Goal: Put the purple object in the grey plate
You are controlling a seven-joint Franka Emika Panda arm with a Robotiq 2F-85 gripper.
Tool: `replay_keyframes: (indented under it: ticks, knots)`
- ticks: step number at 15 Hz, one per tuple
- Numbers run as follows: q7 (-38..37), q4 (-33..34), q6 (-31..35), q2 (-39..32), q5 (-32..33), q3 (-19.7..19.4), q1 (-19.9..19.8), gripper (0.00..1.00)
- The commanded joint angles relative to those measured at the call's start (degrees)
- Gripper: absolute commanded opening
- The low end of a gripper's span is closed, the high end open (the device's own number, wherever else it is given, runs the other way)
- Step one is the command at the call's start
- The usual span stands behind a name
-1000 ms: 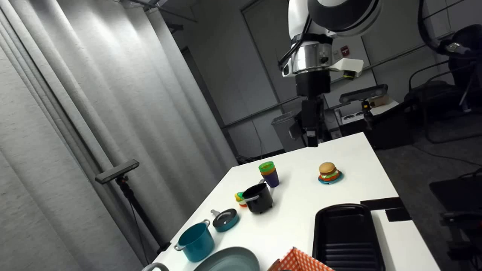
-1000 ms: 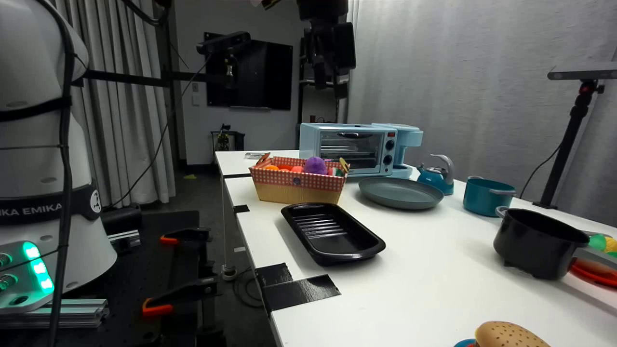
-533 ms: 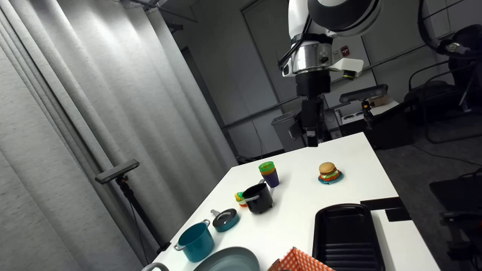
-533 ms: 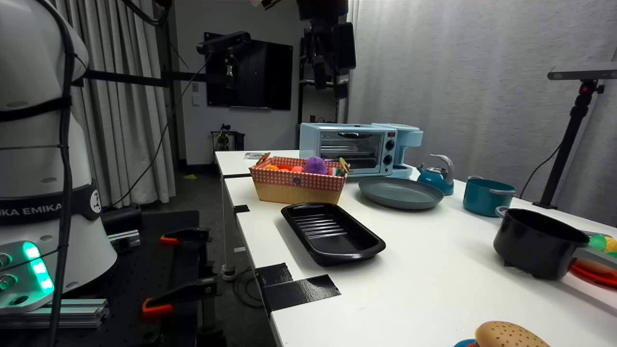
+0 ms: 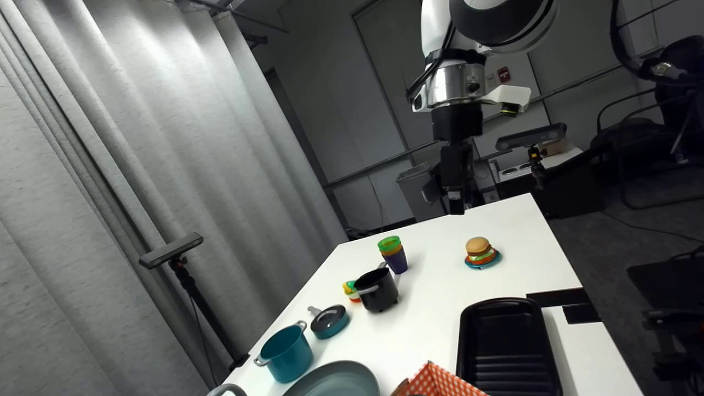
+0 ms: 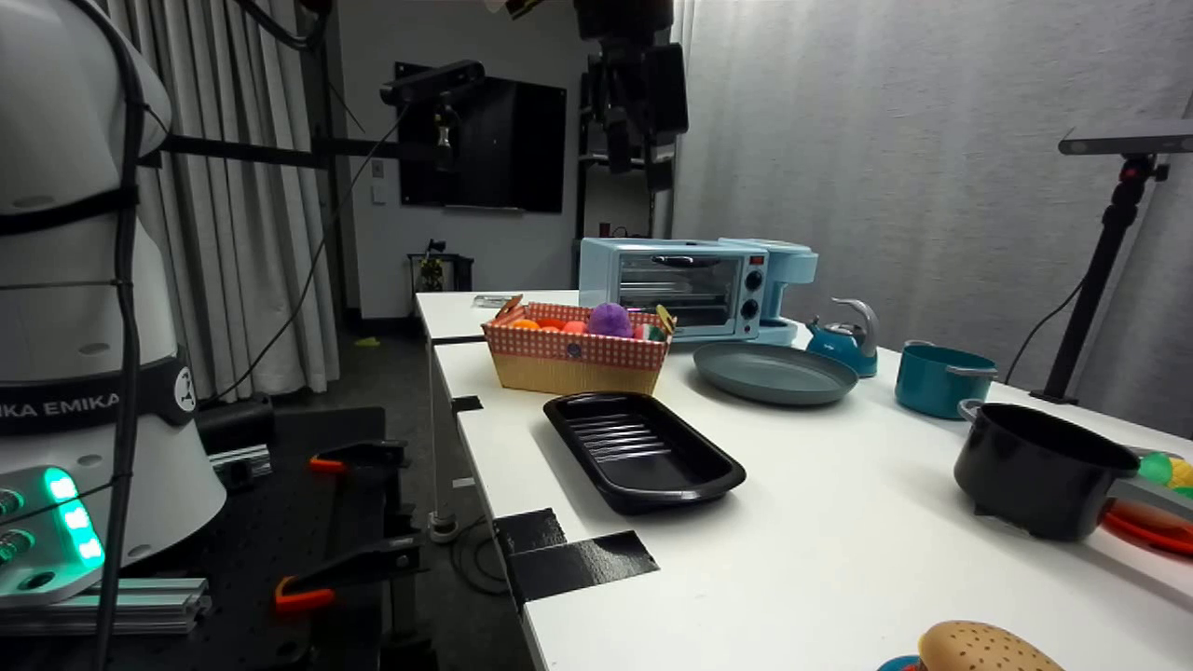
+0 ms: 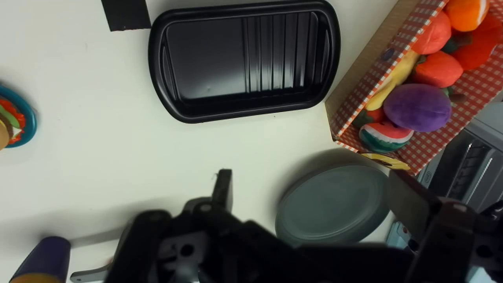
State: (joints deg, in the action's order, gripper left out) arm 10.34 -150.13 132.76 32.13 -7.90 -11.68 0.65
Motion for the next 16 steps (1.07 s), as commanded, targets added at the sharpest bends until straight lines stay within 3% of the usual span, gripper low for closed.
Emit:
replay_keyframes:
  ticks: [1, 16]
  knots:
    - [0.5, 0.1, -0.2, -0.1, -0.6, 0.8, -0.9, 1.00]
    - [-0.3, 0.3, -2.2, -0.2, -0.1, 2.2, -0.7, 1.00]
